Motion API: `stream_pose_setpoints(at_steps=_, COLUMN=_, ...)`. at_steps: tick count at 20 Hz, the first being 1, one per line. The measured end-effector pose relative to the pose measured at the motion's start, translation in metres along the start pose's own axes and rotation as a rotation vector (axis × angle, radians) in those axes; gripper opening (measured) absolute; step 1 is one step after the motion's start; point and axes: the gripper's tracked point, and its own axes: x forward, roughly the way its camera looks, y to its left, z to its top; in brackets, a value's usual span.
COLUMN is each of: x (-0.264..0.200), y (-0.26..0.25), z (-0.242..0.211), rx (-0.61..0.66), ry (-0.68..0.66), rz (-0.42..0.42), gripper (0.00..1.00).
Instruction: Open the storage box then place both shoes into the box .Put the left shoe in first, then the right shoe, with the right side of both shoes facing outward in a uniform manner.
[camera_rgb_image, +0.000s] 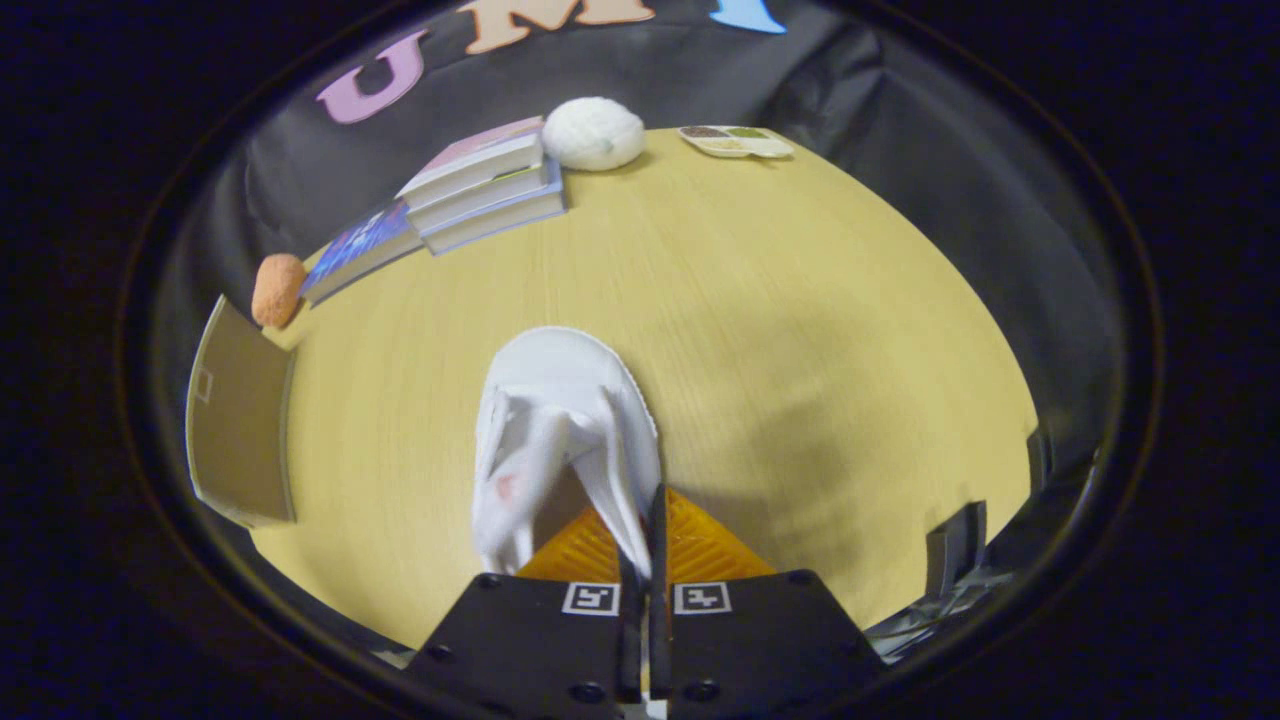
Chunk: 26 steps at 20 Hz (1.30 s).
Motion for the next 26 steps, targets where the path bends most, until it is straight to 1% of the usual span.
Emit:
stream_pose_setpoints(at_steps=1, x=-0.001, y=0.001, z=0.0, rx=0.043, ry=0.011, rz=0.012, gripper=0.06)
stream_pose_setpoints(at_steps=2, x=0.001, y=0.003, z=-0.003, rx=0.082, ry=0.037, rz=0.027, gripper=0.03)
stream_pose_setpoints(at_steps=3, x=0.0, y=0.004, z=-0.003, rx=0.107, ry=0.044, rz=0.04, gripper=0.03)
stream_pose_setpoints(at_steps=7, x=-0.011, y=0.024, z=-0.014, rx=0.164, ry=0.086, rz=0.111, gripper=0.03)
stream_pose_setpoints(at_steps=12, x=-0.037, y=0.075, z=-0.017, rx=0.277, ry=0.174, rz=0.247, gripper=0.03)
stream_pose_setpoints(at_steps=15, x=-0.06, y=0.112, z=-0.003, rx=0.318, ry=0.187, rz=0.33, gripper=0.03)
stream_pose_setpoints(at_steps=19, x=-0.094, y=0.162, z=0.021, rx=0.324, ry=0.16, rz=0.4, gripper=0.03)
stream_pose_setpoints(at_steps=23, x=-0.131, y=0.219, z=0.046, rx=0.276, ry=0.102, rz=0.465, gripper=0.03)
stream_pose_setpoints(at_steps=26, x=-0.156, y=0.273, z=0.065, rx=0.227, ry=0.057, rz=0.532, gripper=0.03)
